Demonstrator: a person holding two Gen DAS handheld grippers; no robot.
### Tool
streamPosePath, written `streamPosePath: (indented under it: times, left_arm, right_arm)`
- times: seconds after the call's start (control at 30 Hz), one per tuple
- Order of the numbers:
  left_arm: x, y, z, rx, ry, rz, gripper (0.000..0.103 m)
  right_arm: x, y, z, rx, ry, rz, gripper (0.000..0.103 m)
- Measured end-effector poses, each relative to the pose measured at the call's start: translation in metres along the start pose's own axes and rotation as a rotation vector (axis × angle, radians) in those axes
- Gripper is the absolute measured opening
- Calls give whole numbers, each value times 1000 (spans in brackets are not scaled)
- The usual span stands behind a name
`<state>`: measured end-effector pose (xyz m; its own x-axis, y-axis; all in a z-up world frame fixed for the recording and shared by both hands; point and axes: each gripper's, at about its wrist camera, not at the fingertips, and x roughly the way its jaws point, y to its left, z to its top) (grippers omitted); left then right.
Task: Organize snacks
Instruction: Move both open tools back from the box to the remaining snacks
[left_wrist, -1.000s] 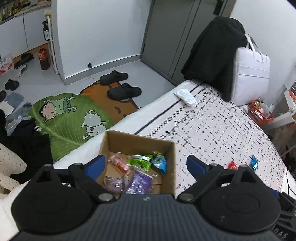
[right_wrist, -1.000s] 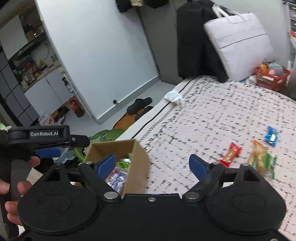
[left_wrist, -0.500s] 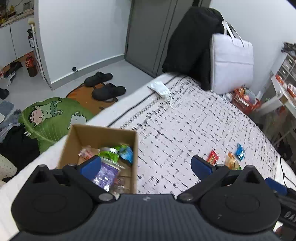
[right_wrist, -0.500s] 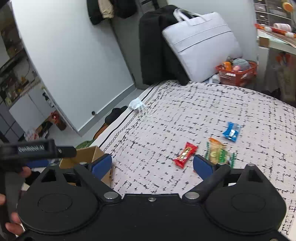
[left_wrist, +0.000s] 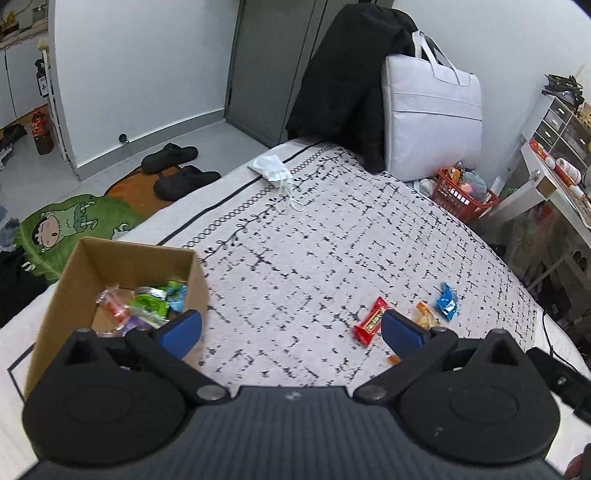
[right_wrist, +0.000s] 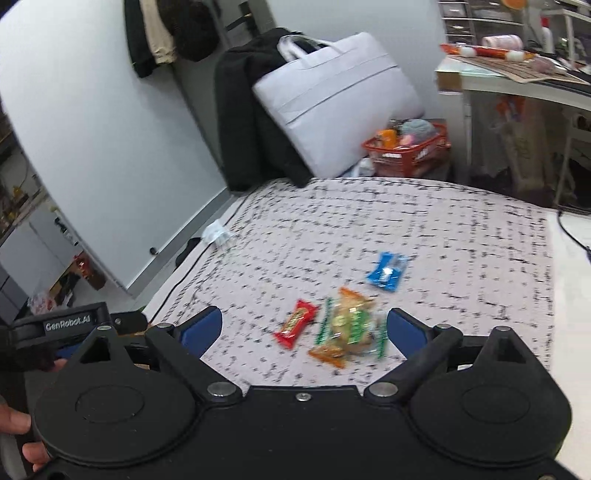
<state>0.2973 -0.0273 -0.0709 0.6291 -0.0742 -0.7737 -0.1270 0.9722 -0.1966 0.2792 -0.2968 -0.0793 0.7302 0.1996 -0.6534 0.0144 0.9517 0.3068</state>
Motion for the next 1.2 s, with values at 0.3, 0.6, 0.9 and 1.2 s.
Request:
streamPosePath:
  times: [0.3,0.6,0.9,1.2]
  left_arm:
    - [28,-29,-1,23,25,-18,103]
    - [70,-50,-4,50,59,-50,96]
    - [122,-61,-8,54,123,-76,74]
    - [159,-74,-12,83,171,-122,64]
  right_arm:
    - [21,-35,0,74,41,-28,95]
    - [60,-56,-7,151,130,-12,90]
    - [103,-66,-11,220,217,25,87]
    - [136,-71,-14,240,271,21,84]
